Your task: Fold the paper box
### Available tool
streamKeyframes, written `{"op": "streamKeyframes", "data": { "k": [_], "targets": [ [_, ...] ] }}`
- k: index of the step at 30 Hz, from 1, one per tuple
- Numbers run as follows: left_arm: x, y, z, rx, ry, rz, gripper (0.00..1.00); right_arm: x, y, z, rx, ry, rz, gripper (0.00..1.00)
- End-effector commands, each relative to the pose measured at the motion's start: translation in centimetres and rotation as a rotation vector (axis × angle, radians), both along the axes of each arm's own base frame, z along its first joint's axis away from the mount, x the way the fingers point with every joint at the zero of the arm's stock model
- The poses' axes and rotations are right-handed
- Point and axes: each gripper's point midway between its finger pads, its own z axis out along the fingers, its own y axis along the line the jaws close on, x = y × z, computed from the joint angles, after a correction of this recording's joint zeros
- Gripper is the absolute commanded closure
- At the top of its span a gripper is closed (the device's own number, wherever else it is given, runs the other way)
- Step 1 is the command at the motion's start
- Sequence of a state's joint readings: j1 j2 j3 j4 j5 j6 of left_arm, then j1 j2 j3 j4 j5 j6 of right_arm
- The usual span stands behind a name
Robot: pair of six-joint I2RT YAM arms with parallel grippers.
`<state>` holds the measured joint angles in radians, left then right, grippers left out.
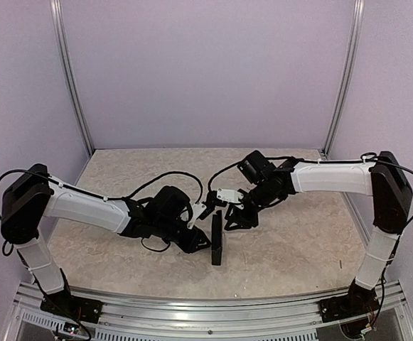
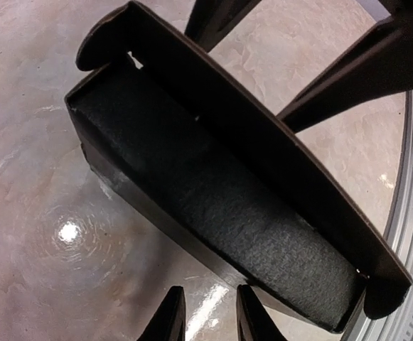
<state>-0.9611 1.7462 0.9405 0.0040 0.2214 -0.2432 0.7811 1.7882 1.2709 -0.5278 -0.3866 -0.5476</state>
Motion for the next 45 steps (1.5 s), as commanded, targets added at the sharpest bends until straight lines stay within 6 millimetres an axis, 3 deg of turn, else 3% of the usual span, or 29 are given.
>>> {"op": "streamKeyframes", "data": {
  "k": [1, 5, 10, 16, 20, 24, 30, 34, 39, 45],
  "targets": [
    [-0.9, -1.5, 0.4, -0.043, -0.008, -0.024, 0.75, 0.4, 1.3, -1.3, -0.012, 0.038, 0.016, 0.63],
    [-1.7, -1.8, 0.6, -0.045, -0.016, -0.040, 0.75, 0.9, 2.5, -1.2, 0.018, 0.049, 0.033, 0.64],
    [-2.3, -1.3, 0.7, -0.037, -0.019, -0.039, 0.75, 1.4, 2.4, -1.6, 0.019, 0.062, 0.027, 0.63],
    [-3.6, 0.2, 1.7, 0.012, -0.028, -0.076, 0.75, 2.8, 0.4, -0.2, 0.029, 0.050, -0.009, 0.61],
    [-4.0, 1.8, 4.2, 0.037, -0.087, -0.098, 0.74, 2.6, -2.1, 2.1, 0.093, 0.034, 0.011, 0.54],
    [-1.1, 4.3, 6.4, 0.048, -0.158, 0.007, 0.69, 0.1, -3.8, 3.1, 0.132, -0.026, 0.114, 0.47],
    [4.2, 7.5, 5.9, 0.021, -0.111, 0.198, 0.64, -1.7, -4.4, 2.2, 0.136, -0.018, 0.160, 0.43],
    [4.4, 6.4, 6.2, -0.071, -0.090, 0.137, 0.60, -2.7, -4.2, 1.7, 0.127, -0.026, 0.196, 0.37],
    [4.7, 4.4, 6.4, -0.104, -0.077, 0.062, 0.60, -3.1, -3.4, 1.5, 0.121, -0.028, 0.218, 0.40],
    [5.0, 3.2, 4.7, -0.086, -0.045, 0.019, 0.59, -3.9, -2.9, 0.7, 0.099, -0.021, 0.252, 0.40]
  ]
}}
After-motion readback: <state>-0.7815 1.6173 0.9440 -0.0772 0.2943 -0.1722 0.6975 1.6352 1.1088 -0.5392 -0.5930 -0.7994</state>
